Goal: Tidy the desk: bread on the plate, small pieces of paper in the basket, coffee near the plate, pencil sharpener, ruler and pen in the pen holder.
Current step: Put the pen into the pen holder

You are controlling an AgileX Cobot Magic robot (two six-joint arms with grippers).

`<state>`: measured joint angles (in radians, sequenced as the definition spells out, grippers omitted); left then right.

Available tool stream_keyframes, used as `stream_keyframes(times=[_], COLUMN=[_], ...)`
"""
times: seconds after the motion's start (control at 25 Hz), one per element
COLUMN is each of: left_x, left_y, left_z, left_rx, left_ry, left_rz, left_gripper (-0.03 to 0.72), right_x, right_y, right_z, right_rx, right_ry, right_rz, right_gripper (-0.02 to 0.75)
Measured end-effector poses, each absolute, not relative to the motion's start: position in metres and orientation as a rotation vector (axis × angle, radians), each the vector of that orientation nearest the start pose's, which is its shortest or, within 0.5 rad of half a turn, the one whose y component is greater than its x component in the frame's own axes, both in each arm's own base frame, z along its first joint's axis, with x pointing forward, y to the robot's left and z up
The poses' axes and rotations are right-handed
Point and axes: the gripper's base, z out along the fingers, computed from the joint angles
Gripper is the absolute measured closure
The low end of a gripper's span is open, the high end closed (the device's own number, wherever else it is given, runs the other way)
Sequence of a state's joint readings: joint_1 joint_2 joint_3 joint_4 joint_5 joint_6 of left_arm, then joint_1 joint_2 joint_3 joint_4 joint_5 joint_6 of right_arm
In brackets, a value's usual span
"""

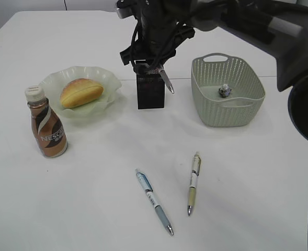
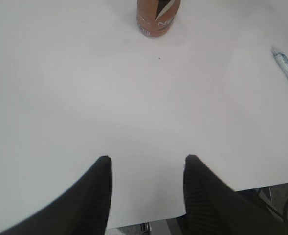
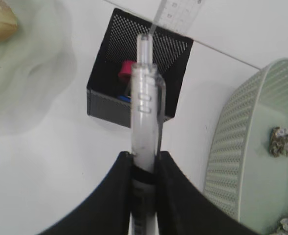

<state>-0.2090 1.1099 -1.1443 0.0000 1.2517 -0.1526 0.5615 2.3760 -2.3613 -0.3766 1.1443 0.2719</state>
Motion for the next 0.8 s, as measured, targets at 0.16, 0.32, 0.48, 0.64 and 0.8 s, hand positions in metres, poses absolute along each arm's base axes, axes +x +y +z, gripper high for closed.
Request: stream_keyframes(times=[0.16,0.32,0.48,0.64,0.8], left_x=[0.19,0.19,0.19,0.19,0.19], left_y=[-0.04,-0.04,-0.04,-0.04,-0.04], left_z=[0.363,0.363,0.363,0.363,0.363], left_rx=[0.076,0.076,0.076,0.076,0.076], left_ry=[2.705,2.705,2.705,2.705,2.705], left_rz=[-0.109,-0.109,-0.109,-0.109,-0.109], left_gripper=[0.338,0.337,0.338,0.338,0.337], right_x=[0.461,0.46,0.459,0.465,0.475], right_y=[0.254,0.254,0.253,0.252,0.24], right_z=[0.266,0.297,0.326,0.334,0.339], right_rx=[-0.481,-0.502,-0.51,-0.512,-0.487], right_ry=[2.412,2.269,2.121,2.038,1.971], right_rz=[-0.163,-0.132,-0.102,-0.085,-0.071], right_gripper=[0.613,0.614,0.614,0.614,0.614])
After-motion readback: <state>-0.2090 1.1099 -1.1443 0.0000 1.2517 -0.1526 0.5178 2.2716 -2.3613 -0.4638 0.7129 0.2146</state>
